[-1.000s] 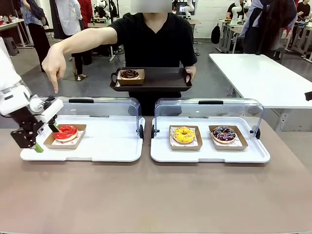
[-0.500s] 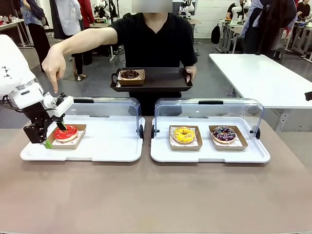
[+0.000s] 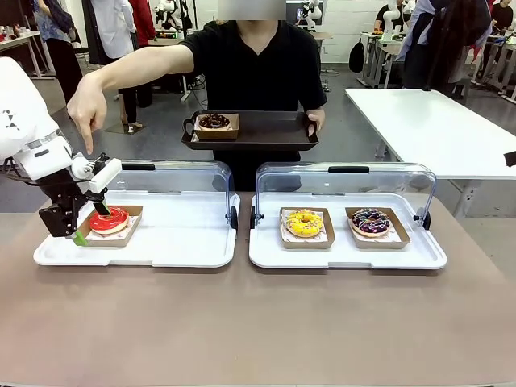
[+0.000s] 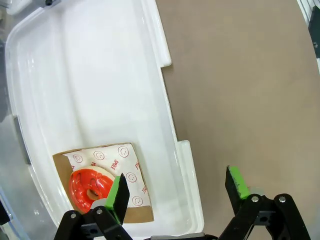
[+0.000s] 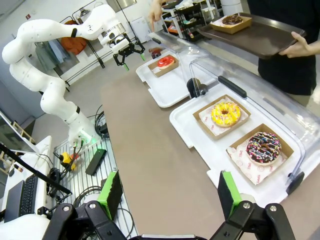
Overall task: Provide the desired donut to the person.
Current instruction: Pick up and lift the Paper togo box containing the Donut pointed at by the person.
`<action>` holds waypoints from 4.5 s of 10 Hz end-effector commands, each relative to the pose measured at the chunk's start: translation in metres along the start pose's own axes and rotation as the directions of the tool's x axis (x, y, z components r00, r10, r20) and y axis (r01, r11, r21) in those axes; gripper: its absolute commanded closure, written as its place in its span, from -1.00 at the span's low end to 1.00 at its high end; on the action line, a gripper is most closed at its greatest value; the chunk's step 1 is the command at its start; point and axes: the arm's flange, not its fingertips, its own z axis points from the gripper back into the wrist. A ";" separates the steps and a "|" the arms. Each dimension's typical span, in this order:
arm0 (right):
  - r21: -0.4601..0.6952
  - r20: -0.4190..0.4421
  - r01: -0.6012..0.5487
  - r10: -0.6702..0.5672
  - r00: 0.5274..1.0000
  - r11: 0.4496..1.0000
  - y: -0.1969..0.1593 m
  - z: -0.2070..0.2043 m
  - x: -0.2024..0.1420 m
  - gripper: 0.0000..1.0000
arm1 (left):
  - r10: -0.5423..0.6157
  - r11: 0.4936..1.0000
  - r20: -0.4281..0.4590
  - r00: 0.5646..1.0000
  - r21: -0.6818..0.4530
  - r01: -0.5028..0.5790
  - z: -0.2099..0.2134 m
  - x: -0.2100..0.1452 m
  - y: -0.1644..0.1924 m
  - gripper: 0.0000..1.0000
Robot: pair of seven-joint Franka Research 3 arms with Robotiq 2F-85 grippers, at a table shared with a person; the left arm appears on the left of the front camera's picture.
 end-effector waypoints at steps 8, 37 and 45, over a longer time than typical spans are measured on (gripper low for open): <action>0.007 0.025 -0.011 0.011 1.000 1.000 -0.002 0.000 0.001 -1.00 | 0.003 0.998 -0.148 0.989 0.058 0.006 -0.052 0.006 0.035 -1.00; 0.007 0.025 -0.011 0.011 1.000 1.000 -0.002 0.000 0.001 -1.00 | 0.058 0.998 -0.231 0.971 0.002 -0.059 -0.068 0.005 0.049 1.00; 0.007 0.025 -0.011 0.011 1.000 1.000 -0.002 0.000 0.001 -1.00 | 0.100 0.988 -0.242 0.965 0.136 -0.068 0.160 0.077 -0.078 1.00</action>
